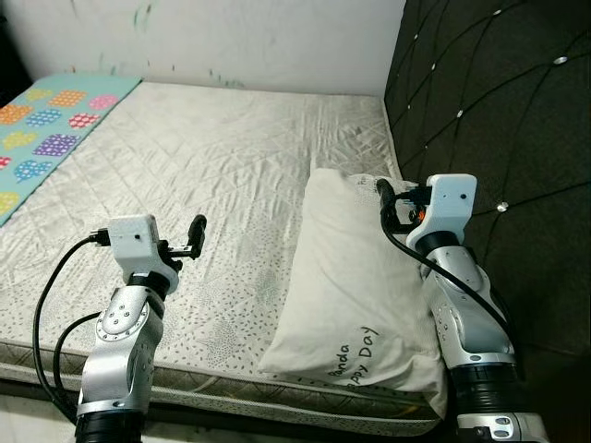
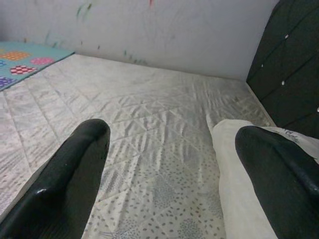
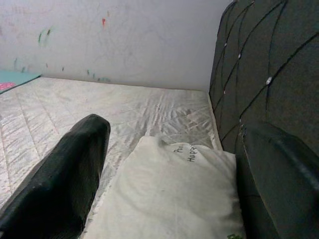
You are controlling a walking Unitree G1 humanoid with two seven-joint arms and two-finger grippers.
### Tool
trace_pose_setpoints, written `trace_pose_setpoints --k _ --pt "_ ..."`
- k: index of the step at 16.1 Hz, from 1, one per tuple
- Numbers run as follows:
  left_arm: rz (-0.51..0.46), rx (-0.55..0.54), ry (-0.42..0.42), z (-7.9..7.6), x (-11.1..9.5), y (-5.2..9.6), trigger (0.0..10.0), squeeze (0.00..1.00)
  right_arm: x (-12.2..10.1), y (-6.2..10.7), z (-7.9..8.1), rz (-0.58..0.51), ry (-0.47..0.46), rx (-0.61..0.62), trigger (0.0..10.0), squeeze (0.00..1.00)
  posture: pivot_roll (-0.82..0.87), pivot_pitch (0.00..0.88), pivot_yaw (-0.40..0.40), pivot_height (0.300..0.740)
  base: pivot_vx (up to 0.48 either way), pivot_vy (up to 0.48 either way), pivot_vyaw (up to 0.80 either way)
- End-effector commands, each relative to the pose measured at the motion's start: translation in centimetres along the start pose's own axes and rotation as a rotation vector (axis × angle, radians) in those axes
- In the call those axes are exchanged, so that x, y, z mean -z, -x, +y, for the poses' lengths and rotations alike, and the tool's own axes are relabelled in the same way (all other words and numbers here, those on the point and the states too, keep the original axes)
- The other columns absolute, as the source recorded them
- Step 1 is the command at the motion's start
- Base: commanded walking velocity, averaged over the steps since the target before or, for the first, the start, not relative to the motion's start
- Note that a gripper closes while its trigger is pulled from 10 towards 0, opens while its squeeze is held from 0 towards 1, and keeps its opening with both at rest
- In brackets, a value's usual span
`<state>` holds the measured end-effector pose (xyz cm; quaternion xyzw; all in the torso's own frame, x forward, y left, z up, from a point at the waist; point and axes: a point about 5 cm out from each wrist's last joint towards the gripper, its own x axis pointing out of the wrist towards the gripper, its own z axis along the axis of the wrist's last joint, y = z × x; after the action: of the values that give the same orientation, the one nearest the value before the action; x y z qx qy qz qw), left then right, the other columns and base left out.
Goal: Clean up the room
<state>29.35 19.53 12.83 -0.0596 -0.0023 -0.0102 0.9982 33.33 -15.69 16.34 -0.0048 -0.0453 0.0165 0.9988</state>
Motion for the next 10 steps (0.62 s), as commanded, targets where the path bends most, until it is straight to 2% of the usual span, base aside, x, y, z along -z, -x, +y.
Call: trace_pose_setpoints --k 1,4,5,10 --pt "0.015 -0.014 -0.007 0.48 0.25 0.17 10.0 0.00 -0.01 -0.05 -0.04 0.007 0.000 0.005 10.0 0.00 -0.18 0.000 0.015 0.740 0.000 0.000 0.00" --pt "0.014 -0.032 0.009 0.85 0.30 0.34 10.0 0.00 -0.19 -0.27 0.20 0.002 0.006 -0.010 10.0 0.00 -0.17 0.000 0.006 0.740 0.000 0.000 0.00" --pt "0.017 -0.040 0.022 0.95 0.35 0.47 10.0 0.00 -0.13 -0.34 0.32 0.012 0.044 -0.017 10.0 0.00 -0.16 0.000 0.002 0.740 0.000 0.000 0.00" --pt "0.016 -0.044 0.043 0.71 0.43 0.70 10.0 0.00 0.18 0.01 0.76 0.018 0.060 -0.044 10.0 0.00 -0.15 0.000 -0.014 0.740 0.000 0.000 0.70"
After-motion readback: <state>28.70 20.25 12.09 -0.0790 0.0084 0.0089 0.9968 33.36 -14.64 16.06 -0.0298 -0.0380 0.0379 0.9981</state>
